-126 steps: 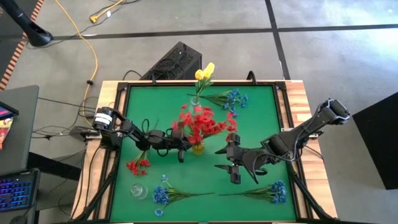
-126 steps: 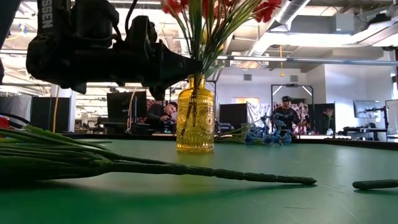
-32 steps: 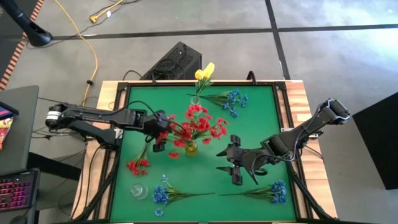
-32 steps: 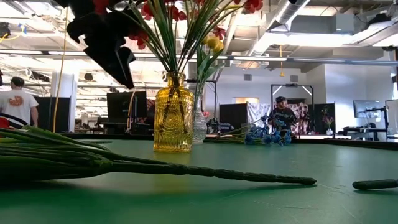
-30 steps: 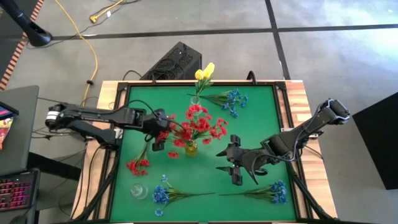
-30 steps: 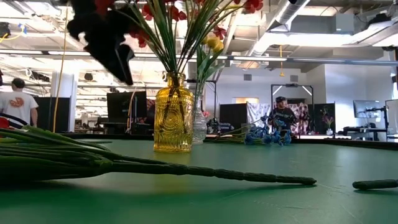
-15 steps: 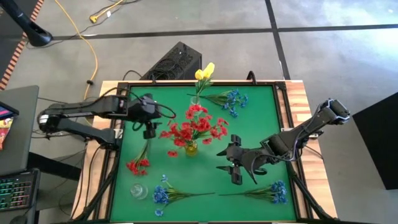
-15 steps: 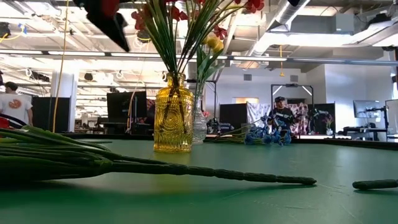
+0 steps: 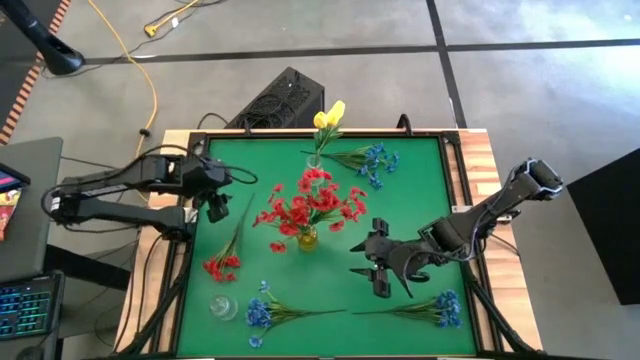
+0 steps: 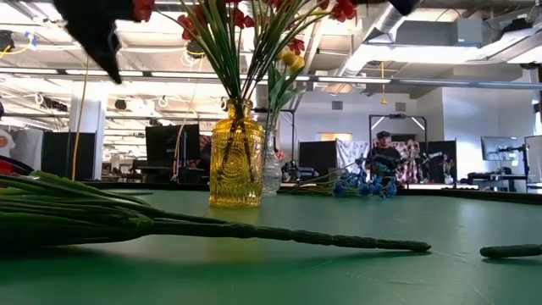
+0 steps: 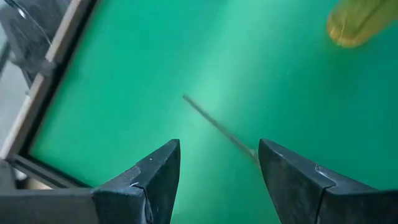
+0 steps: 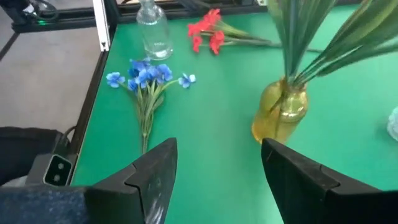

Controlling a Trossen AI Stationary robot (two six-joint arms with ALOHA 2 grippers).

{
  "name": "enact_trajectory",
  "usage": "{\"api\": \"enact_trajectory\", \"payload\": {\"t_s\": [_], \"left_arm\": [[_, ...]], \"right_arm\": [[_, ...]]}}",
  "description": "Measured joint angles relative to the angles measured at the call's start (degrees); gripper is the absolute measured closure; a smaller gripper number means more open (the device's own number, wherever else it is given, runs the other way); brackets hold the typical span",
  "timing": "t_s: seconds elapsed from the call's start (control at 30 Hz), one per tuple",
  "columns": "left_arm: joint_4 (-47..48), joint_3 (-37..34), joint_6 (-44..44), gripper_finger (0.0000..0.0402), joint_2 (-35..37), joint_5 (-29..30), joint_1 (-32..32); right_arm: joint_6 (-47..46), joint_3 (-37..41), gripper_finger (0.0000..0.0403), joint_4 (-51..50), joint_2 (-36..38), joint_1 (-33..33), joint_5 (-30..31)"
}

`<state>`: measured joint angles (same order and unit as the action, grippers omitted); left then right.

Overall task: Sort flowers into vase by color
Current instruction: Put the bottom red flowers into the yellow vase, then put the red flowers into the yellow vase

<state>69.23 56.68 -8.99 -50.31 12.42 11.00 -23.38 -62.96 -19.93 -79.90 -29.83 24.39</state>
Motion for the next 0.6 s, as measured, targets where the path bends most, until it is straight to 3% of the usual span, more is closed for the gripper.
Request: {"api": "enact_trajectory", "payload": {"t_s": [0.13,0.27,0.47,0.6], "left_arm": [[-2.38,-5.33,-1.25,0.0195,2.10,-1.02,-0.02],[-4.71,-8.84,-0.59,0.0195,3.19,-1.94,-0.02],[-7.88,-10.24,1.03,0.0195,3.00,-2.12,-0.02],[-11.41,-10.24,1.02,0.0195,3.00,-3.32,-0.02]], "right_arm": [[-3.38,4.80,0.0143,1.02,0.00,-1.93,4.81],[-5.07,12.82,0.0143,12.18,-0.02,-2.39,10.02],[-0.94,23.32,0.0143,32.76,-0.04,1.94,10.48],[-0.24,26.31,0.0143,37.31,-0.04,6.58,10.39]]}}
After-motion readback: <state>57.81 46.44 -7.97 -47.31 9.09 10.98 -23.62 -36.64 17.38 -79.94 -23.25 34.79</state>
